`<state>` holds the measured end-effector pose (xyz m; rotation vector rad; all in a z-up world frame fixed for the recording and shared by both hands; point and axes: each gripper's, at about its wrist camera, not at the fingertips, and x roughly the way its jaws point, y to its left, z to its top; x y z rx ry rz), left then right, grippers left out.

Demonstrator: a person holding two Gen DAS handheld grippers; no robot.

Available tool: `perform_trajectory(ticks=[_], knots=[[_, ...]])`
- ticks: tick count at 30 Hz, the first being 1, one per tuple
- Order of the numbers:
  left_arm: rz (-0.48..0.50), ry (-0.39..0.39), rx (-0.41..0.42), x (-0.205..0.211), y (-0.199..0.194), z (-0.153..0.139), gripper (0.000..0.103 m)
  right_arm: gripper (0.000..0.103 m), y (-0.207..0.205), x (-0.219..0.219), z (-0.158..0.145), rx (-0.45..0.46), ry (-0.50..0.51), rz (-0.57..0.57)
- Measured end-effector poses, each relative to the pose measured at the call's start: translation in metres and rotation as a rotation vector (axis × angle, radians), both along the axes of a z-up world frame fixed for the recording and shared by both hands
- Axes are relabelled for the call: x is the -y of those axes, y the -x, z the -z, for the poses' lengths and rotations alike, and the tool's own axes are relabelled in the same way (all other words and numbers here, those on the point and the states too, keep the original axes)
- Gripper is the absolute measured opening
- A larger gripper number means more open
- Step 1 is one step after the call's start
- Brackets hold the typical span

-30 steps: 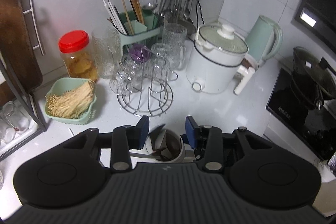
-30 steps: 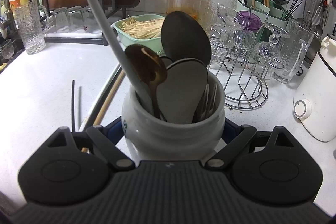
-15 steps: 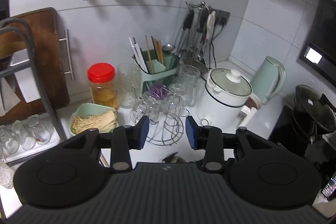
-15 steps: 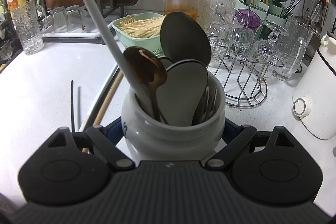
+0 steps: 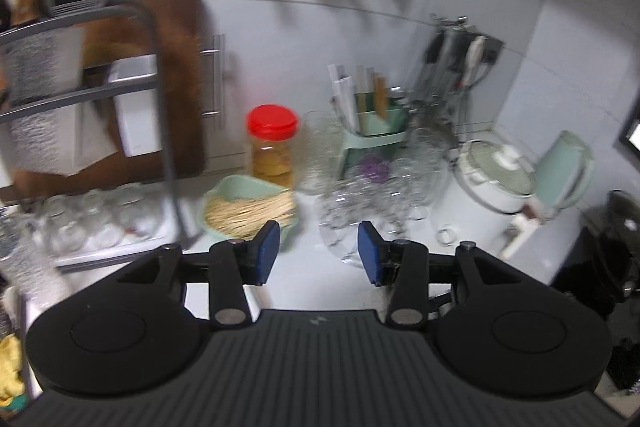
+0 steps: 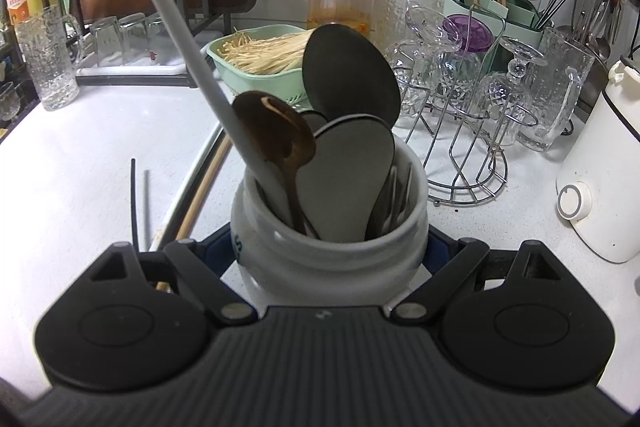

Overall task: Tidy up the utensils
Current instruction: 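Move the left tool down to the chopsticks on the counter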

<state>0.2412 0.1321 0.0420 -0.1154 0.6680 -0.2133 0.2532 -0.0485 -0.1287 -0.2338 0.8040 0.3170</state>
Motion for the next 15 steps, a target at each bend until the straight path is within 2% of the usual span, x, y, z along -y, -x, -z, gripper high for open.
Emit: perform_trajectory(ticks=[7, 13, 15], knots=[[-0.115, -0.035, -0.054, -0.025, 0.002, 0.019, 0.058, 0.093, -0.002, -0.001, 0.001, 0.005, 0.000, 0.012], [-0.120, -0.039, -0.130, -0.033, 0.000, 0.051, 0.059, 0.093, -0.001, 0.000, 0.001, 0.013, -0.005, 0.019], [-0.111, -0.023, -0.123, -0.034, 0.002, 0.061, 0.059, 0.093, -0.001, 0.001, 0.001, 0.016, -0.006, 0.019]])
